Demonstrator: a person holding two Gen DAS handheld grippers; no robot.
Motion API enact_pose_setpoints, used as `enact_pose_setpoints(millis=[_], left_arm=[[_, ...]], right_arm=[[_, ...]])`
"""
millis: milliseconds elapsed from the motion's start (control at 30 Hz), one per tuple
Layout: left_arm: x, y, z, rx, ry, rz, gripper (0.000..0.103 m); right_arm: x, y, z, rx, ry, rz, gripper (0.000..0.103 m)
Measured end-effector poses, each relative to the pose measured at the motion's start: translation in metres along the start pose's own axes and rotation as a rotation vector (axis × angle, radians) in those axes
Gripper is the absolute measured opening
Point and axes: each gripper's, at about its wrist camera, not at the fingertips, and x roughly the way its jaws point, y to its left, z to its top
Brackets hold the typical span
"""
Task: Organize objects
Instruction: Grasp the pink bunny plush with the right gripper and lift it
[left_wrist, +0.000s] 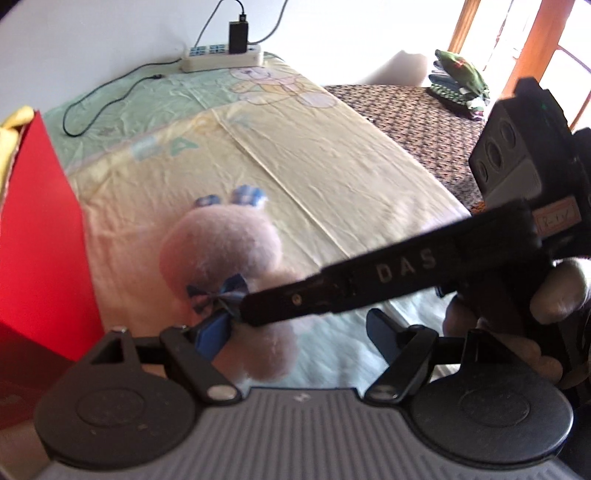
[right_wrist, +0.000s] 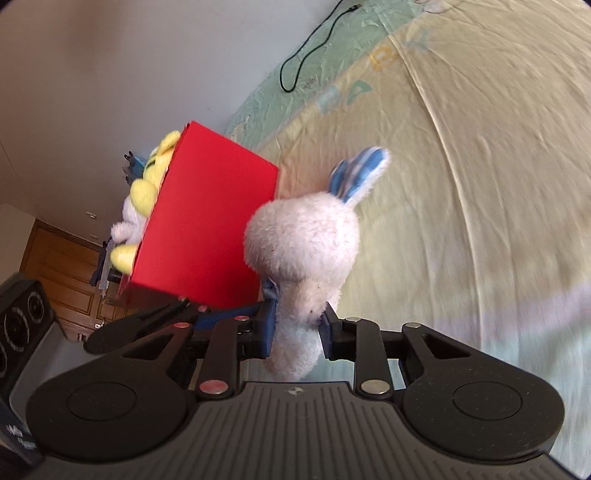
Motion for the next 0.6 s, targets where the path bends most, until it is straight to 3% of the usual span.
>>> enact_pose_setpoints(millis=[200,367,467,600], left_arm=[[-0.004,-0.002,-0.007,-0.013,-0.011,-0.015,0.080],[-0.010,0.007,-0.005,-0.069,-0.026,-0.017,0.085],[-0.011,0.012,-0.003,-0.095,-0.038,0.003,0.094],[0.000,0.018,0.003,-0.108,-0.028,0.029,0.093]], right_arm=[[-0.007,0.000,-0.013,0.001,-0.017,-0.023,0.032],[-0.016,0.005,-0.011,-0.046,-0.080,-0.062,0.056],[-0.016,0.004,-0.006,-0.057,-0.104,-0.069,0.061],[-0.007,0.002,0.000,-0.052,-0.108,-0.077,0.065]])
